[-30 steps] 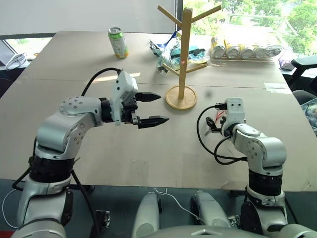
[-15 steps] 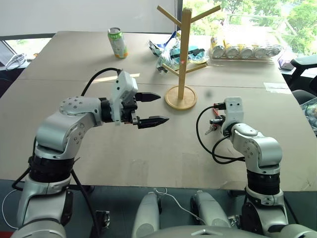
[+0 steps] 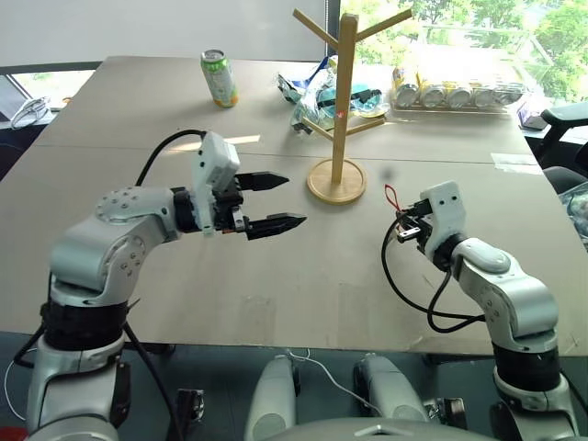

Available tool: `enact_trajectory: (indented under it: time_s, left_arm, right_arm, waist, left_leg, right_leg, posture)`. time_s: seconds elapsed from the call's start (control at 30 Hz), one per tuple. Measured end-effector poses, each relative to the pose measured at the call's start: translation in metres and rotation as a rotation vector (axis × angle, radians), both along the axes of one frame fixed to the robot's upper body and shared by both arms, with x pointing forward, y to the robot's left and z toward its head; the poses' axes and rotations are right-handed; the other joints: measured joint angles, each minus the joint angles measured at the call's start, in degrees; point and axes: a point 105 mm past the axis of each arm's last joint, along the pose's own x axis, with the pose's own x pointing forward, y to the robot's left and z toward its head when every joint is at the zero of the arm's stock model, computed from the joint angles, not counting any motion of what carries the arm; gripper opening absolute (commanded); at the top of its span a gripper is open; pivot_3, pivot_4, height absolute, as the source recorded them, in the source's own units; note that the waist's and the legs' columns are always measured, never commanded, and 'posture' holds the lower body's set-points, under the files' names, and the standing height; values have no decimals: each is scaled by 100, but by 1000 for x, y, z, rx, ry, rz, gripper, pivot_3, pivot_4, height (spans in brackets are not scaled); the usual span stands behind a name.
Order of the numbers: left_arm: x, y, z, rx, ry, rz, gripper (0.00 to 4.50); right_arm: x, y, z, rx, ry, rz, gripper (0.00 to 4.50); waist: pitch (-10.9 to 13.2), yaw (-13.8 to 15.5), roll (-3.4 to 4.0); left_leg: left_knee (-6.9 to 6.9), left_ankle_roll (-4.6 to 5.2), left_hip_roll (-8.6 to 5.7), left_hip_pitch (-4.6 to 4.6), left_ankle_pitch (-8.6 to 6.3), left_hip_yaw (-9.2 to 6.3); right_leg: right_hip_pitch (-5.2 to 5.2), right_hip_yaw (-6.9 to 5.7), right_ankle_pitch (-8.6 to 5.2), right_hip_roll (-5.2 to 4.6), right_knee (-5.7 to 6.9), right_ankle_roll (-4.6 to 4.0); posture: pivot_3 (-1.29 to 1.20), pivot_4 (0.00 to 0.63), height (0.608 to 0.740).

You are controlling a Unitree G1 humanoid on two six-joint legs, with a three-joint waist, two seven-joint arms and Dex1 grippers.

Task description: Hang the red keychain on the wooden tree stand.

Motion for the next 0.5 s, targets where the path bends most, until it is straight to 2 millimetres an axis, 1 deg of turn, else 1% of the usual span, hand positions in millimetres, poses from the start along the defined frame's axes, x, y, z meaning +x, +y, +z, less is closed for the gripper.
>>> enact_trajectory:
  time_s: [0.1,0.13,0.17,0.2,0.27,0.4,0.5]
  left_arm:
    - [-7,5,12,-90,9,47,4500]
    - [-9,7,16,-119,9,62,4500]
    - [-11,10,23,-167,6,90,4500]
    - [-12,10,25,-176,5,96,4500]
    - [-14,15,34,-233,-11,136,4500]
    - [-17,17,47,-306,-35,186,4500]
    - [-20,16,48,-323,-37,203,4500]
  right_arm:
    - [-10,6,19,21,-144,110,55]
    - [-12,8,27,26,-196,138,55]
    - [-14,12,40,33,-279,174,55]
    - [-14,13,42,34,-294,180,55]
    - [-12,20,57,23,-391,222,55]
    - [-4,41,82,-24,-555,304,55]
    - [2,51,93,-35,-621,333,55]
  waist:
    - [2,-7,-2]
    - [2,-11,-2]
    - [1,-10,-2]
    - [2,-4,-3]
    - [2,-6,-3]
    - [2,9,-5]
    - [3,15,-5]
  left_leg:
    - [3,0,1,4,0,0]
    - [5,0,1,6,0,1]
    - [7,0,1,7,0,-1]
    - [10,0,1,7,1,-2]
    - [13,0,1,6,0,0]
    - [14,-1,1,6,1,-2]
    - [14,-1,0,4,0,-1]
  right_leg:
    - [1,1,-1,0,6,3]
    - [2,2,-1,0,8,3]
    - [4,2,-1,0,8,4]
    - [5,1,-1,1,8,4]
    - [6,2,-1,0,9,4]
    - [7,1,5,0,9,-7]
    - [7,1,11,-2,8,-17]
  posture:
    - [0,150,732]
    - [0,150,732]
    - [0,150,732]
    - [0,150,732]
    - [0,150,732]
    - [0,150,732]
    - [0,150,732]
